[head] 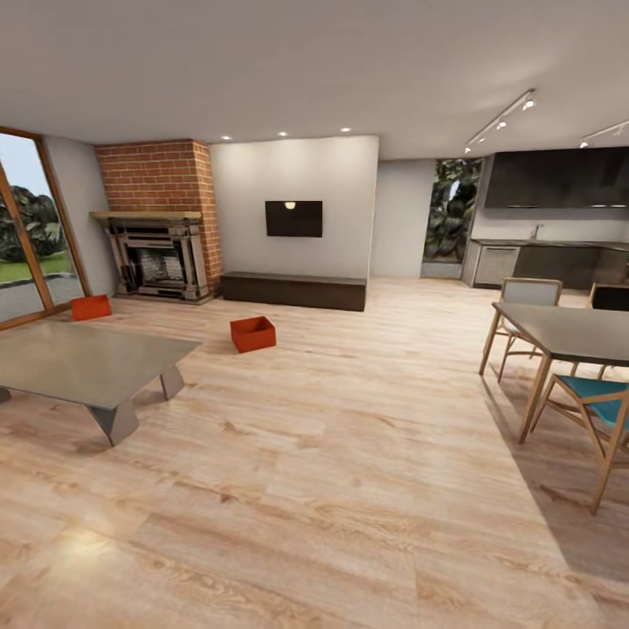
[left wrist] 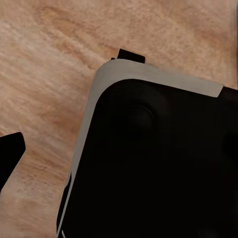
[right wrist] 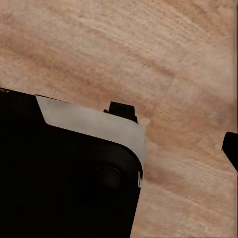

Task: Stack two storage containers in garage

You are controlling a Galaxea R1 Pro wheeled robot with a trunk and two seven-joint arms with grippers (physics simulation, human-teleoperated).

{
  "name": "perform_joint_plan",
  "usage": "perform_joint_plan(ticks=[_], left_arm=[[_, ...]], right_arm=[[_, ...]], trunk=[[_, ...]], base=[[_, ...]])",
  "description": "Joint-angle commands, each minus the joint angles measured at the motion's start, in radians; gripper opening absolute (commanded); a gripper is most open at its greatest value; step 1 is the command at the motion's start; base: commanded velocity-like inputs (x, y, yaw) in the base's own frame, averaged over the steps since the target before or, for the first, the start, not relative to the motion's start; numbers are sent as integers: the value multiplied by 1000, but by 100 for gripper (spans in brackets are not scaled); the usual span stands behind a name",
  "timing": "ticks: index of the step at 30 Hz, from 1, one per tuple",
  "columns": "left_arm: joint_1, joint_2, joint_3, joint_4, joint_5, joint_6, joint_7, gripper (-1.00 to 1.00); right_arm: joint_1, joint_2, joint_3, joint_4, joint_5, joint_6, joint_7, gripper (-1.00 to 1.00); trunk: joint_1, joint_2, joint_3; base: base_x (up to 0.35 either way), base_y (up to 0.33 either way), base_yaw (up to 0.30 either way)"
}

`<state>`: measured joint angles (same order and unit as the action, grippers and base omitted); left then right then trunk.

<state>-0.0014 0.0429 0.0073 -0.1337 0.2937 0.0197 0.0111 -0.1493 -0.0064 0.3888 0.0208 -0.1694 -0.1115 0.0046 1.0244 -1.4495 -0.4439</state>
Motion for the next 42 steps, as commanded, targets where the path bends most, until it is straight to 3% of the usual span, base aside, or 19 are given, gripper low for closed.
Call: perform_joint_plan(ticks=[1,42], left_arm=[[0,0,0,-1,5,3,1,100],[0,-2,0,0,4,-2,1,100]], right_arm=[[-1,0,9,2,-10,-5,0,100],[-1,16,-6,2,-19,-13,0,100]], trunk=[[1,0,-1],[1,0,-1]], base=[[325,0,0],[325,0,0]])
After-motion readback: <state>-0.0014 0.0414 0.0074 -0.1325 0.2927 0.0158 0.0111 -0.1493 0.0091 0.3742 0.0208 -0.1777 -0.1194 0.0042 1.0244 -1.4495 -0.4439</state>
